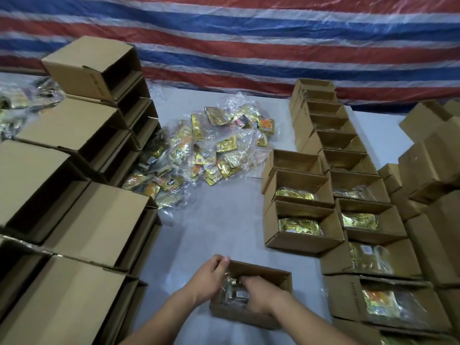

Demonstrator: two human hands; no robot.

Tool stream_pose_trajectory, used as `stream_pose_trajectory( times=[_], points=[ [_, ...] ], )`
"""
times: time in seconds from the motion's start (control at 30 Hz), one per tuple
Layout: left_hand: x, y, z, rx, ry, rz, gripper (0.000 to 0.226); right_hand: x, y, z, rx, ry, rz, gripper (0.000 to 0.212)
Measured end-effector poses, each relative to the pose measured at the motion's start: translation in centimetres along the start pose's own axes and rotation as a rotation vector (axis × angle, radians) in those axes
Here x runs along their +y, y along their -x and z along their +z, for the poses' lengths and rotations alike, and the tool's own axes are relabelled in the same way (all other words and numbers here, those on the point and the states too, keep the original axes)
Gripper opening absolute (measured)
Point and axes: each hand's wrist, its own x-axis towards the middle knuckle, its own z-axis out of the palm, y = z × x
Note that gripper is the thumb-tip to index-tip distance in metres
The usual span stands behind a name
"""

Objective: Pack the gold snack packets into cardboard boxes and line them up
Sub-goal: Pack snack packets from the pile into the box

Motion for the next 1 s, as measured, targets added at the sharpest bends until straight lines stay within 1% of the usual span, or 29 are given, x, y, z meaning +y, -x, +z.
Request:
stream_pose_trajectory(
  times=[0.07, 0.1, 0.13, 0.2, 0.23, 0.27, 0.33, 0.37, 0.43, 0.47, 0.57, 0.63, 0.73, 0.77, 0.83, 0.9, 0.93, 1.0],
  points=[
    [-0.4, -0.3, -0.2, -0.045, -0.048, 0.016, 0.033, 0.6, 1.0, -0.6, 0.019, -0.178, -0.016, 0.053],
    [-0.5, -0.4, -0.1, -0.064, -0.073, 0.022, 0.034, 0.9, 1.5, -0.9, 0.039, -0.209, -0.038, 0.052],
    [-0.5, -0.5, 0.0, -0.069, -0.088, 0.024, 0.034, 1.2, 2.0, -1.3, 0.067, -0.223, -0.055, 0.048],
    [-0.5, -0.5, 0.1, -0.053, -0.098, 0.029, 0.036, 1.6, 2.4, -1.7, 0.131, -0.216, -0.046, 0.03],
    [-0.5, -0.5, 0.1, -0.046, -0.104, 0.033, 0.036, 1.5, 2.4, -1.8, 0.12, -0.217, -0.029, 0.022],
    [-0.4, -0.6, 0.1, -0.044, -0.112, 0.036, 0.036, 1.0, 2.4, -1.8, 0.071, -0.202, -0.017, 0.021],
    [-0.3, -0.4, 0.0, -0.047, -0.131, 0.042, 0.035, -0.2, 1.9, -1.0, -0.099, -0.137, -0.005, 0.03],
    [-0.3, -0.3, 0.0, -0.047, -0.138, 0.048, 0.034, -0.8, 1.6, -0.5, -0.145, -0.128, -0.019, 0.036],
    [-0.3, 0.0, 0.1, -0.049, -0.136, 0.061, 0.031, -1.7, 1.2, 0.3, -0.172, -0.192, -0.023, 0.049],
    [-0.3, 0.1, 0.2, -0.049, -0.129, 0.064, 0.029, -2.0, 1.1, 0.4, -0.176, -0.191, -0.005, 0.052],
    [-0.3, 0.3, 0.3, -0.023, -0.099, 0.066, 0.026, -2.1, 1.0, 0.2, -0.188, -0.203, 0.106, 0.05],
    [0.0, 0.2, 0.2, -0.013, -0.099, 0.066, 0.028, -2.2, 1.5, -0.4, -0.118, -0.218, 0.128, 0.048],
    [0.5, 0.0, 0.2, -0.001, -0.099, 0.054, 0.031, -1.1, 2.1, -1.0, 0.151, -0.246, 0.112, 0.039],
    [0.6, 0.0, 0.3, 0.005, -0.094, 0.051, 0.032, -0.6, 2.3, -1.0, 0.203, -0.249, 0.11, 0.036],
    [0.8, 0.0, 0.4, 0.015, -0.082, 0.036, 0.032, -0.3, 2.6, -0.9, 0.189, -0.234, 0.099, 0.035],
    [0.8, 0.1, 0.5, 0.006, -0.073, 0.012, 0.033, -0.6, 3.0, -0.9, 0.127, -0.21, 0.107, 0.046],
    [0.9, 0.1, 0.5, 0.0, -0.07, 0.0, 0.032, -0.6, 3.1, -1.0, 0.118, -0.216, 0.116, 0.048],
    [0.7, 0.1, 0.8, -0.005, -0.045, -0.013, 0.029, -0.4, 3.5, -1.1, 0.174, -0.239, 0.099, 0.041]
  ],
)
